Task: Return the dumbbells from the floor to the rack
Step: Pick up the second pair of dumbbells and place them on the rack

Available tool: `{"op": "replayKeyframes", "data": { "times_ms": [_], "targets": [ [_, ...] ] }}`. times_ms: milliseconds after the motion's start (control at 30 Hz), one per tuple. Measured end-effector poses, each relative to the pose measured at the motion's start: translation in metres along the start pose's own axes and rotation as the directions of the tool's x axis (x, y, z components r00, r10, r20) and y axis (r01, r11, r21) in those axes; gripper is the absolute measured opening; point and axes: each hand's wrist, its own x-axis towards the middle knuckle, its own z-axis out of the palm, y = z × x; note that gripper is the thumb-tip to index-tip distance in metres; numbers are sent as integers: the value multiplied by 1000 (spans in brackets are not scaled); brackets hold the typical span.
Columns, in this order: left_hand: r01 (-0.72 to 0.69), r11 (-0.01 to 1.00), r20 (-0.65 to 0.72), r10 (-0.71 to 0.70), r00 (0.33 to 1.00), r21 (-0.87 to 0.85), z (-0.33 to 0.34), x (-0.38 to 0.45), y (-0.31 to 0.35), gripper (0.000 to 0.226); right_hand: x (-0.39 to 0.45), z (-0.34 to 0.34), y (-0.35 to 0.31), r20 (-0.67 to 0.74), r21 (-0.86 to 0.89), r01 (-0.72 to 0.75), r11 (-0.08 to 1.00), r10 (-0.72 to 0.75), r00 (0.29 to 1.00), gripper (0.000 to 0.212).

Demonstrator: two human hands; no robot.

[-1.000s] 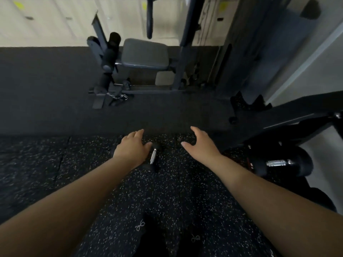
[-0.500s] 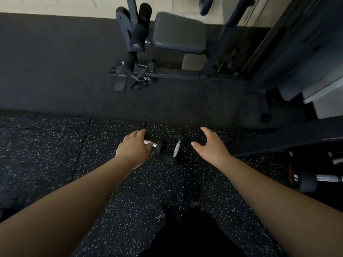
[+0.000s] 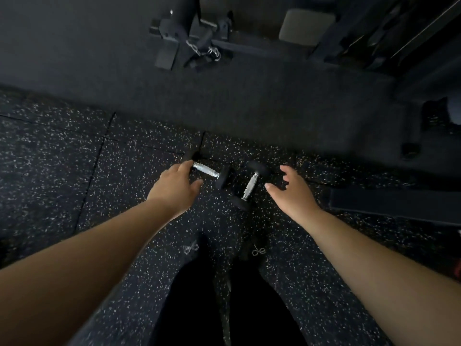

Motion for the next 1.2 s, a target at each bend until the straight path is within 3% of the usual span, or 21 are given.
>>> {"op": "replayKeyframes", "data": {
  "times_ms": [367, 500, 733, 933, 1033, 1200],
  "targets": [
    [-105, 985, 101, 92, 991, 134, 140, 170, -55, 64, 157, 131, 89, -26, 88, -96, 991, 99, 995, 68],
    [-160, 967, 73, 148, 986, 199, 197, 232, -83, 65, 214, 181, 126, -35, 153, -141, 978, 148, 988, 67],
    [-303, 885, 163, 260, 952, 353, 278, 319, -115, 75, 289, 246, 180, -107, 236, -181, 955, 211, 972, 55],
    [-413, 765, 202, 361, 910, 494, 304, 359, -127, 58, 327, 274, 201, -142, 305, -219, 927, 272, 952, 47],
    [-433, 745, 203, 385, 900, 508, 304, 374, -126, 39, 341, 280, 206, -137, 418, -262, 870, 345, 928, 39],
    [-444, 719, 310, 322, 895, 534, 301, 391, -117, 20, 357, 280, 206, -10, 661, -336, 671, 455, 890, 23]
  ]
}}
